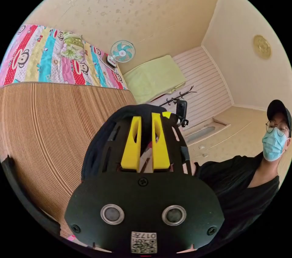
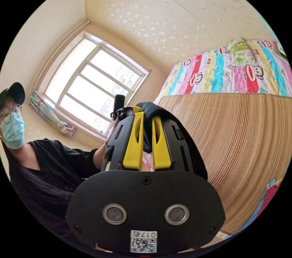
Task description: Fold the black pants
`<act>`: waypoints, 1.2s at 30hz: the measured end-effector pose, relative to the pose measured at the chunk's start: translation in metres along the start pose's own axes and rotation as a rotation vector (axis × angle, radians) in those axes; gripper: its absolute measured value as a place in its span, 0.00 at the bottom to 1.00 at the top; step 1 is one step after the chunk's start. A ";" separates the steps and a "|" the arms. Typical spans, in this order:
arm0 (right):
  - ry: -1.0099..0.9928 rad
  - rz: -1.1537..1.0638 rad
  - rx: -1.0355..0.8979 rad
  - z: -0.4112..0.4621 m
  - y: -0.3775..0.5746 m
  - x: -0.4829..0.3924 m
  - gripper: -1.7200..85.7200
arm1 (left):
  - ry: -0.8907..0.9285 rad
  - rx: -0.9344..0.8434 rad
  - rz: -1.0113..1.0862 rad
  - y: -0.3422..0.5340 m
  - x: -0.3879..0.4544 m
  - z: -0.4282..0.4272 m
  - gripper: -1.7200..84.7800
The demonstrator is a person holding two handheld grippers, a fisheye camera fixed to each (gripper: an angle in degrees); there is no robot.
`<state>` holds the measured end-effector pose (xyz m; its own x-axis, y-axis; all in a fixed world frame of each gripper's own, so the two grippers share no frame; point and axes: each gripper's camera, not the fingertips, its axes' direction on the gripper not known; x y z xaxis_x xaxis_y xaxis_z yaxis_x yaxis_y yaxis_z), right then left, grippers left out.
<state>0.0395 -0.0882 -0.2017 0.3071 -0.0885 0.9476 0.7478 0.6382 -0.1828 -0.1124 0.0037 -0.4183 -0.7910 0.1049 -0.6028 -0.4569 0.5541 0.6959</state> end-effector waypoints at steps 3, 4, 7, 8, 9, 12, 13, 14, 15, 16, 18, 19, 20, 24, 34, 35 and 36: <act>0.110 0.065 -0.120 0.049 0.051 0.030 0.04 | -0.176 -0.125 0.014 0.035 -0.036 0.036 0.09; 0.110 0.146 -0.176 0.071 0.084 0.051 0.05 | -0.221 -0.189 -0.020 0.062 -0.056 0.054 0.09; 0.021 0.438 -0.325 0.122 0.186 0.112 0.08 | -0.231 -0.342 -0.207 0.153 -0.117 0.098 0.10; 0.021 0.572 -0.390 0.138 0.229 0.134 0.10 | -0.224 -0.414 -0.328 0.193 -0.144 0.114 0.12; 0.024 0.639 -0.424 0.144 0.248 0.143 0.11 | -0.232 -0.455 -0.399 0.212 -0.158 0.121 0.13; -0.010 0.828 -0.459 0.145 0.299 0.163 0.14 | -0.288 -0.485 -0.684 0.277 -0.205 0.116 0.17; -0.014 0.840 -0.409 0.137 0.298 0.164 0.15 | -0.254 -0.394 -0.735 0.282 -0.213 0.100 0.16; -0.001 0.835 -0.374 0.132 0.289 0.164 0.16 | -0.216 -0.292 -0.752 0.278 -0.220 0.084 0.16; 0.014 0.832 -0.363 0.130 0.283 0.165 0.16 | -0.203 -0.248 -0.749 0.273 -0.223 0.077 0.17; 0.049 0.816 -0.346 0.130 0.267 0.168 0.18 | -0.201 -0.185 -0.729 0.257 -0.229 0.064 0.17; 0.082 0.764 -0.311 0.136 0.236 0.175 0.21 | -0.232 -0.144 -0.685 0.227 -0.243 0.054 0.18; 0.094 0.730 -0.280 0.142 0.213 0.183 0.23 | -0.251 -0.134 -0.654 0.206 -0.255 0.052 0.19; 0.087 0.710 -0.249 0.151 0.191 0.194 0.24 | -0.265 -0.140 -0.623 0.186 -0.269 0.055 0.20; 0.018 0.732 -0.295 0.201 0.148 0.239 0.27 | -0.280 -0.271 -0.619 0.149 -0.328 0.088 0.23; -0.094 0.732 -0.497 0.233 0.167 0.200 0.16 | 0.009 -0.174 -0.806 0.218 -0.318 0.102 0.12; -0.094 0.707 -0.489 0.219 0.169 0.187 0.15 | 0.034 -0.187 -0.799 0.223 -0.302 0.108 0.12; -0.095 0.696 -0.482 0.211 0.169 0.180 0.15 | 0.052 -0.195 -0.794 0.224 -0.294 0.113 0.12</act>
<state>0.0972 0.1652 -0.0064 0.7551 0.2819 0.5918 0.5823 0.1263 -0.8031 0.0639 0.1904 -0.1300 -0.2173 -0.2990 -0.9292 -0.9476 0.2930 0.1273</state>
